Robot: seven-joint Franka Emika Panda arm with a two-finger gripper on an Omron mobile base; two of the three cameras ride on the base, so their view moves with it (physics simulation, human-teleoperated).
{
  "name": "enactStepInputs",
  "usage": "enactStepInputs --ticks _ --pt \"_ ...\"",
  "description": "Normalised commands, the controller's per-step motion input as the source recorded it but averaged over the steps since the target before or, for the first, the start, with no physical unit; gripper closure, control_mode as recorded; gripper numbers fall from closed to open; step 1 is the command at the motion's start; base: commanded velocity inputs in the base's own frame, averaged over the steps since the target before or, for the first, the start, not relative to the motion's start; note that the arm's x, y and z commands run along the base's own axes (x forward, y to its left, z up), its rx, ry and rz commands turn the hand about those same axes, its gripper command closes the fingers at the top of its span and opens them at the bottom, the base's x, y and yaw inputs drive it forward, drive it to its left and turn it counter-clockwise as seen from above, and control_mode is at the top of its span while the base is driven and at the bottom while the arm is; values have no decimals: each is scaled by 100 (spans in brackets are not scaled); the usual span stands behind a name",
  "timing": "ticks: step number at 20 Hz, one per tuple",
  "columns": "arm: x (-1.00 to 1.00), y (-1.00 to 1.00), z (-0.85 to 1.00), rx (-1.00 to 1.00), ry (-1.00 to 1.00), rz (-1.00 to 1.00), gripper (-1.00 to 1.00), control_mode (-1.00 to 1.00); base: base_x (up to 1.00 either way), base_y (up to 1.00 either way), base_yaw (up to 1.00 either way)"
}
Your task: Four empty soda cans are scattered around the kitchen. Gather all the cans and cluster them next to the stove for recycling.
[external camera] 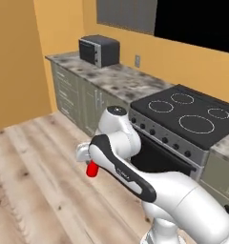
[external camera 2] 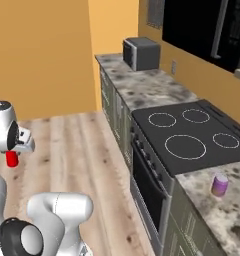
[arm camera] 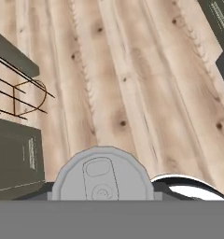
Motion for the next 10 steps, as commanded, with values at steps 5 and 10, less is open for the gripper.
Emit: enactStepInputs --ticks 5,10 --pt "0 0 0 0 0 0 100 100 37 6 -59" --pt "0 0 0 0 0 0 100 100 30 7 -68"
